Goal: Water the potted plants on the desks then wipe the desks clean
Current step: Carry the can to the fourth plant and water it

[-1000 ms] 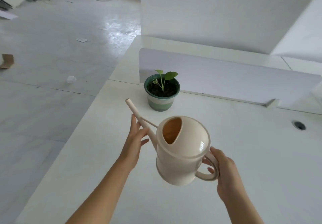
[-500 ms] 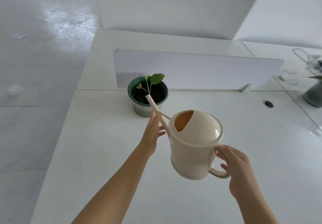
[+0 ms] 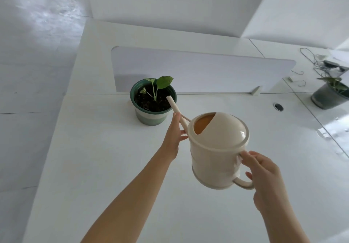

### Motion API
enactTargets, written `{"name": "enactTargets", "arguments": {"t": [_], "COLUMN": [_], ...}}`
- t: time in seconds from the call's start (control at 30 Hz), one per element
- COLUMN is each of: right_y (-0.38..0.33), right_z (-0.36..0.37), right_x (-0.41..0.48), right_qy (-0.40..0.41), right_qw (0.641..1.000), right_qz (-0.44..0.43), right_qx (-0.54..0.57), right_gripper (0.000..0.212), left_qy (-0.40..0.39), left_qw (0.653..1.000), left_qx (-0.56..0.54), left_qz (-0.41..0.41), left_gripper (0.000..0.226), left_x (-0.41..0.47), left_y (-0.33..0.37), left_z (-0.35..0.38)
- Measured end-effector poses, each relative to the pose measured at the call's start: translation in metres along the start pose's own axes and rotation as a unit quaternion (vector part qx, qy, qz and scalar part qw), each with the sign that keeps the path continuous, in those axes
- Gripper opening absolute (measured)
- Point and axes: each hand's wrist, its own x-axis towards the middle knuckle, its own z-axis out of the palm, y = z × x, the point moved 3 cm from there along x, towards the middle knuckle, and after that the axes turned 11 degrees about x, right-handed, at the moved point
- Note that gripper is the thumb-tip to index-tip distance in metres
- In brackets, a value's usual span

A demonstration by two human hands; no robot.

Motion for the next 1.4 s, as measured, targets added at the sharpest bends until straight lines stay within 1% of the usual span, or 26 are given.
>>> {"name": "enactTargets", "arguments": {"t": [0.1,0.23,0.33,0.5,0.63,0.73,0.83,0.9,1.07,1.17,1.23,1.33,1.4], "right_y": [-0.005,-0.012,-0.011,-0.009,-0.009,-0.008,-0.007,-0.007,0.001,0.010,0.015,0.020,0.024], "right_z": [0.003,0.008,0.007,0.014,0.027,0.034,0.037,0.037,0.023,0.009,-0.003,-0.021,-0.032], "right_x": [-0.005,-0.012,-0.013,-0.015,-0.015,-0.015,-0.015,-0.015,-0.013,-0.015,-0.016,-0.019,-0.019], "right_qy": [0.019,0.018,0.025,0.018,0.002,-0.014,-0.022,-0.023,-0.021,-0.018,-0.013,-0.015,-0.015], "right_qw": [0.999,0.998,0.998,0.999,1.000,0.999,0.999,0.999,1.000,1.000,1.000,1.000,1.000], "right_qz": [-0.025,-0.045,-0.043,-0.027,-0.029,-0.031,-0.032,-0.031,-0.019,0.000,0.007,0.015,0.017], "right_qx": [-0.020,-0.031,-0.026,-0.017,-0.010,-0.004,-0.005,-0.009,-0.007,0.001,0.005,0.016,0.014], "right_gripper": [0.042,0.042,0.043,0.026,0.025,0.029,0.042,0.043,0.041,0.027,0.023,0.023,0.026], "left_qy": [-0.009,-0.018,-0.025,-0.013,0.007,0.017,0.022,0.027,0.029,0.027,0.025,0.032,0.042], "left_qw": [1.000,1.000,1.000,1.000,0.999,0.999,0.999,0.999,0.999,0.999,1.000,0.999,0.999], "left_qx": [-0.003,-0.004,-0.014,-0.022,-0.034,-0.034,-0.029,-0.032,-0.017,-0.017,-0.016,-0.007,0.006], "left_qz": [-0.003,0.004,0.005,0.014,0.025,0.028,0.029,0.026,0.010,0.000,-0.006,-0.017,-0.022], "left_gripper": [0.028,0.029,0.028,0.026,0.025,0.028,0.029,0.028,0.025,0.022,0.021,0.023,0.027], "left_x": [0.002,0.000,-0.003,-0.006,-0.006,-0.005,-0.006,-0.007,-0.015,-0.018,-0.021,-0.030,-0.039], "left_y": [0.004,0.009,0.009,0.003,0.005,0.008,0.010,0.008,0.000,-0.006,-0.010,-0.021,-0.028], "left_z": [0.003,0.003,0.000,-0.016,-0.031,-0.038,-0.042,-0.043,-0.039,-0.030,-0.022,-0.014,-0.012]}}
